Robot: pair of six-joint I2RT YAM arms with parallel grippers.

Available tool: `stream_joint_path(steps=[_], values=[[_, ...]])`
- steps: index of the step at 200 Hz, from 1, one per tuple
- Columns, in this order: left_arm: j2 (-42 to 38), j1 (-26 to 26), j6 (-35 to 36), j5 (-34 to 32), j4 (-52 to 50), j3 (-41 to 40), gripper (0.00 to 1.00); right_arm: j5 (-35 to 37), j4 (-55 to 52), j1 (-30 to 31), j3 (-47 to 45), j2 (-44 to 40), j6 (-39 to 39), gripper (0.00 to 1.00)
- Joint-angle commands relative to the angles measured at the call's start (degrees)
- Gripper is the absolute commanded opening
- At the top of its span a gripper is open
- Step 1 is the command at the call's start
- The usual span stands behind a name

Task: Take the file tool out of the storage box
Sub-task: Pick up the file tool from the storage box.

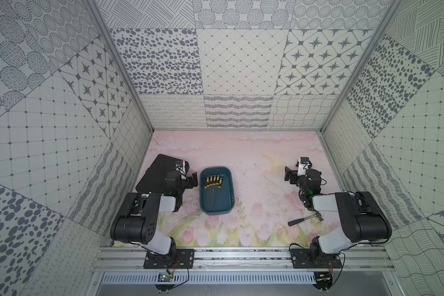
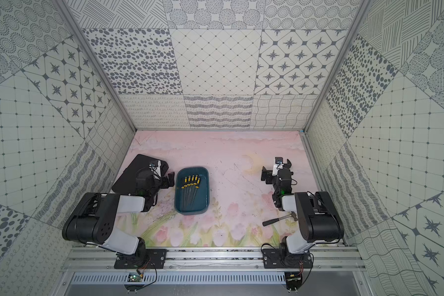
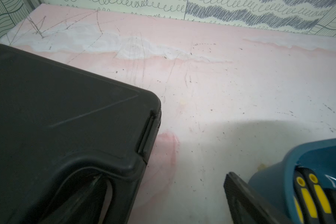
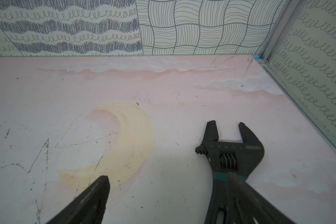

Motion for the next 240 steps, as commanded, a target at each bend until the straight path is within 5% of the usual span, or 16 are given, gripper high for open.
stream_joint_path(steps=[1,207,240], values=[[0.5,0.0,1.2,2.1,2.9,0.6,0.99,-0.7,2.0,-0.2,0.9,0.6,0.0,0.98],[0.3,0.0,1.6,2.1,3.3,0.5,0.98,-0.9,2.0,-0.4,0.9,0.6,-0.1,0.98],[-5.2,-0.8,1.5,0.9,-8.9,4.6,0.98,2.1,0.2,1.2,1.0,-1.6,-1.0,0.98]])
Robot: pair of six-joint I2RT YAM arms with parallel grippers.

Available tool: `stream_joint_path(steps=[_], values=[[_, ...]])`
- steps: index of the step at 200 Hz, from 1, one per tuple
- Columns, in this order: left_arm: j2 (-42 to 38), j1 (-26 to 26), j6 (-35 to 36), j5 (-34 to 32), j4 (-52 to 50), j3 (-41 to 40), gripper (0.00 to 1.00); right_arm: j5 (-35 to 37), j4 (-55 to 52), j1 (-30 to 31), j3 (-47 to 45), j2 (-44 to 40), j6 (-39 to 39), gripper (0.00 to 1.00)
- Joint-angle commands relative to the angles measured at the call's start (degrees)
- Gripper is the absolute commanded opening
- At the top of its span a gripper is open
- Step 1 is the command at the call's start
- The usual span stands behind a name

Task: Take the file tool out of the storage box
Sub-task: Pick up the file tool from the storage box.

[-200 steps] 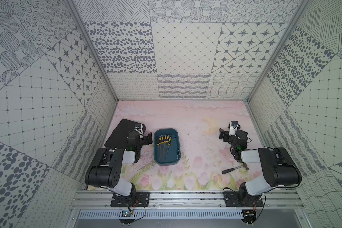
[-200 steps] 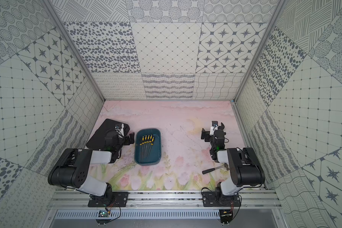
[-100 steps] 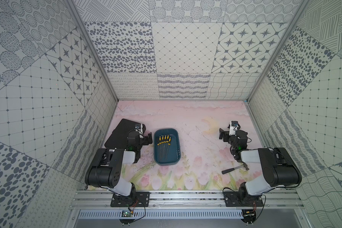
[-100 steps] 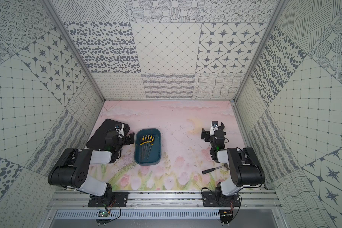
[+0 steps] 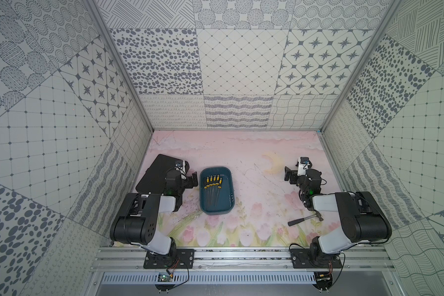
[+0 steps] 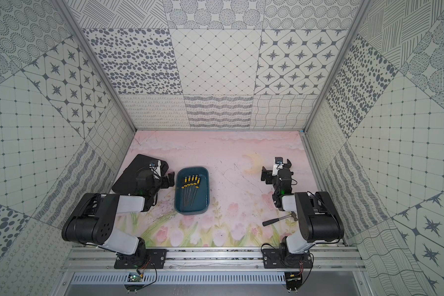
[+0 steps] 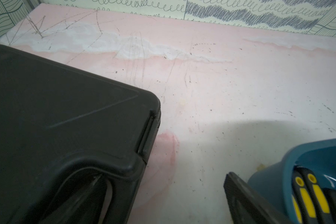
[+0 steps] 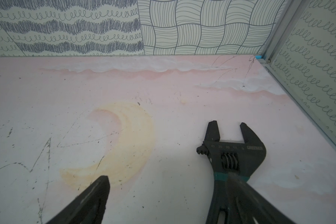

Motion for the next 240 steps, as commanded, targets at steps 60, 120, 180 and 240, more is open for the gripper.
stream_joint_path(steps=[60,120,180,240], values=[[-16.8,-8.1,1.8,-7.9,-24.6,9.8,0.98,12.8,-18.8,10.9,7.7,-13.7,-5.4,0.98],[-22.4,-17.4,-6.4,-10.9,-47.4,19.9,0.98,15.1,-41.1,24.0,20.3,-18.8,-0.3,0.97],[-20.7,-24.5,-15.2,0.9,-58.0,24.7,0.98,3.7,-60.6,28.6,28.4,-21.7,8.6,0.94],[-10.8,-27.2,-17.6,7.3,-60.6,27.7,0.86,-2.1,-69.4,28.8,27.1,-26.7,14.4,0.89]])
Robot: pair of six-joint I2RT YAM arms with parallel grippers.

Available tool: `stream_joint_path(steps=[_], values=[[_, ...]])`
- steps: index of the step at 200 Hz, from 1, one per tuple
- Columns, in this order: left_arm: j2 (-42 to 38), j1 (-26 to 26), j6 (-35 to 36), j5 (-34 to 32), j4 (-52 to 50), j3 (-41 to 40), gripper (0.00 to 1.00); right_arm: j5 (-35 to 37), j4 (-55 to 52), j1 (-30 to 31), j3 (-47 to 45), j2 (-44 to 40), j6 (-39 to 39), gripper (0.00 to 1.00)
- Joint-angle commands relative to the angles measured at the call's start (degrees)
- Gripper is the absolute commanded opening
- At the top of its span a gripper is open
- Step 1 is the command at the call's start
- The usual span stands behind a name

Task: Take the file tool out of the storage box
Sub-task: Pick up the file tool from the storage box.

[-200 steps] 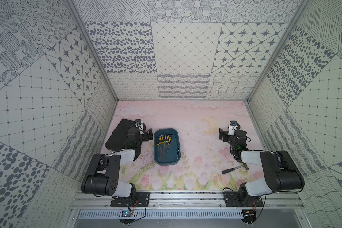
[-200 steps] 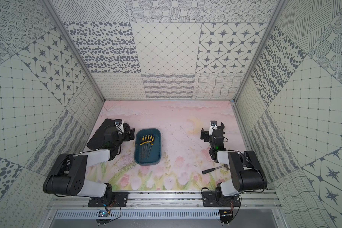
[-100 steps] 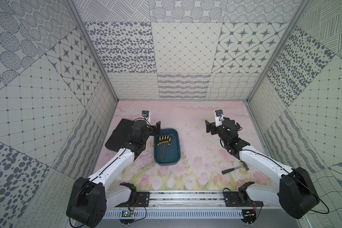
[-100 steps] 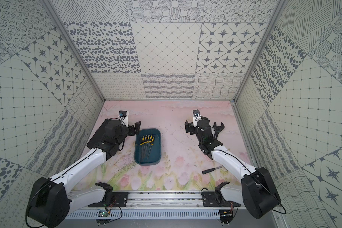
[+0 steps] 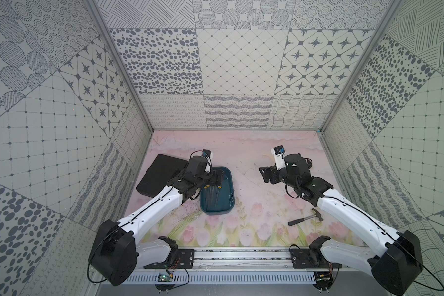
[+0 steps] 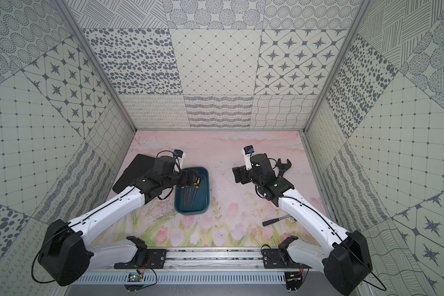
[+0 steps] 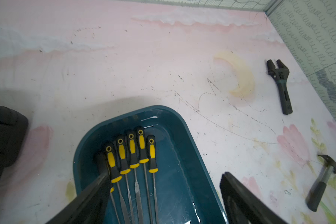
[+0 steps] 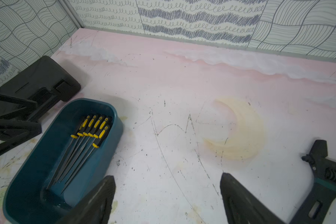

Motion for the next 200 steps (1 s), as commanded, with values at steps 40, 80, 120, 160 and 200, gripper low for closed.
stream_joint_path(steps=[40,80,120,160,200], values=[[11.9,-3.3,-4.7,4.9,-9.9,7.3,0.67,-2.8,-5.1,0.5,-3.7,-4.5,4.2,0.87],[18.3,-4.2,-5.8,2.7,-10.9,10.5,0.46,-1.9,-6.0,1.0,-4.9,-5.3,4.7,0.87],[23.5,-4.5,-6.4,0.0,-12.1,13.8,0.44,-1.1,-6.1,1.3,-5.6,-5.3,5.0,0.87],[28.0,-4.7,-7.4,-4.3,-13.5,17.3,0.39,-0.4,-6.4,1.5,-5.8,-5.0,5.1,0.87],[32.0,-5.0,-6.4,-7.6,-17.2,20.8,0.39,0.2,-6.5,1.6,-5.8,-4.9,5.2,0.88]])
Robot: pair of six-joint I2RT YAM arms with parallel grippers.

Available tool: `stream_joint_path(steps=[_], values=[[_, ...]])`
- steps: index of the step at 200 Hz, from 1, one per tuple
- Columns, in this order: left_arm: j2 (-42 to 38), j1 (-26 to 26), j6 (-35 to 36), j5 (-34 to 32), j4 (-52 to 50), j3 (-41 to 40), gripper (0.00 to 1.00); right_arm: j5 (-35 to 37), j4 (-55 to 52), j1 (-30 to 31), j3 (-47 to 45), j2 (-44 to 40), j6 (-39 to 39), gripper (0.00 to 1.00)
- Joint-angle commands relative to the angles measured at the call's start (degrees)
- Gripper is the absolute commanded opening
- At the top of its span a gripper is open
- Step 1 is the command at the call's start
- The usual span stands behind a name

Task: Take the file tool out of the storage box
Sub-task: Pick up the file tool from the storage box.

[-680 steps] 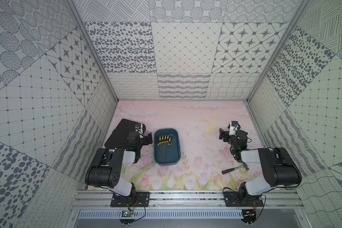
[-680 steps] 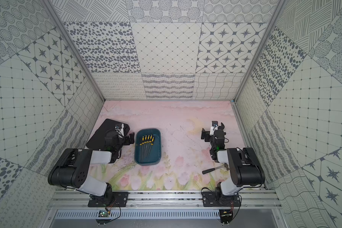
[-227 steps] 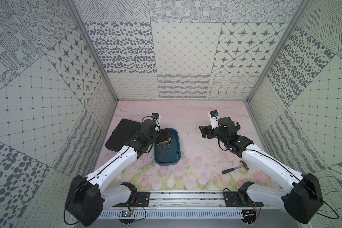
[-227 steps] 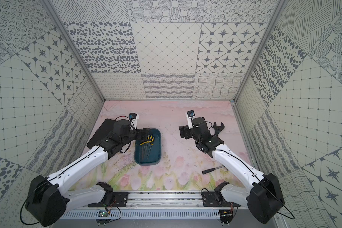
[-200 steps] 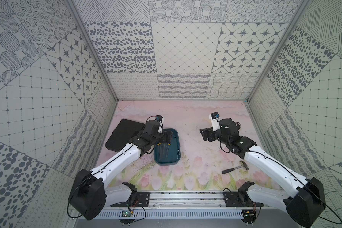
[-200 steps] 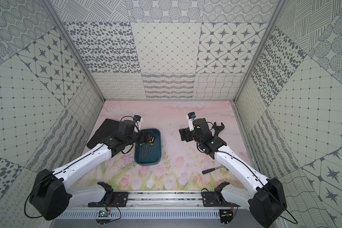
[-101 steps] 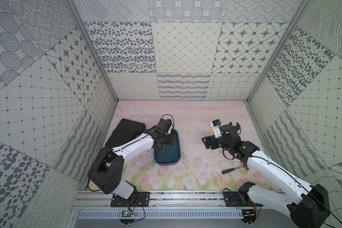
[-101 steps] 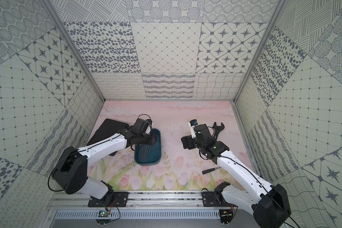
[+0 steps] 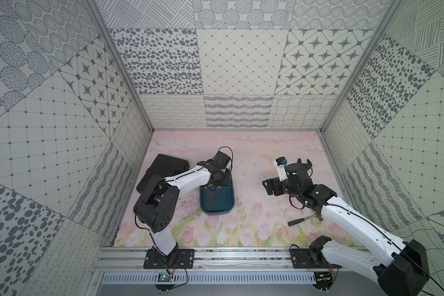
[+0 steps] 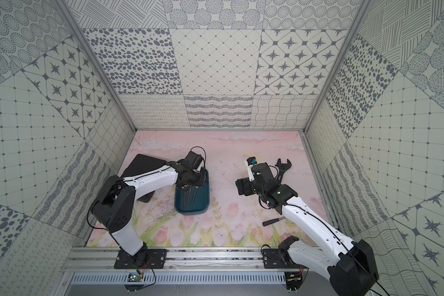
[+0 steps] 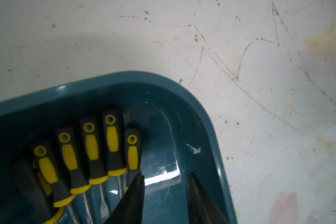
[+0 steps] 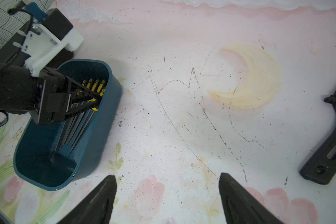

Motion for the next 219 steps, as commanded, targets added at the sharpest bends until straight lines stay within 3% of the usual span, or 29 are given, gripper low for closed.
stream_joint_path(steps=[1,132,145,184,219], values=[[2.9,-0.4,0.0,-5.2,-5.0,2.8,0.39,1.1,1.1,0.4,-0.6,-0.6,0.6,0.87],[8.9,-0.5,2.0,-8.5,-5.4,6.2,0.37,2.0,0.8,0.5,-0.7,-1.1,0.6,0.88],[9.7,-0.4,2.6,-7.8,-5.9,6.9,0.32,2.2,0.7,0.5,-0.8,-1.1,0.6,0.88],[11.1,-0.4,3.5,-7.6,-6.4,7.6,0.31,2.4,0.7,0.5,-0.8,-1.1,0.5,0.88],[10.7,-0.4,3.5,-7.2,-6.6,7.5,0.14,1.8,0.7,0.5,-0.8,-1.3,0.6,0.88]])
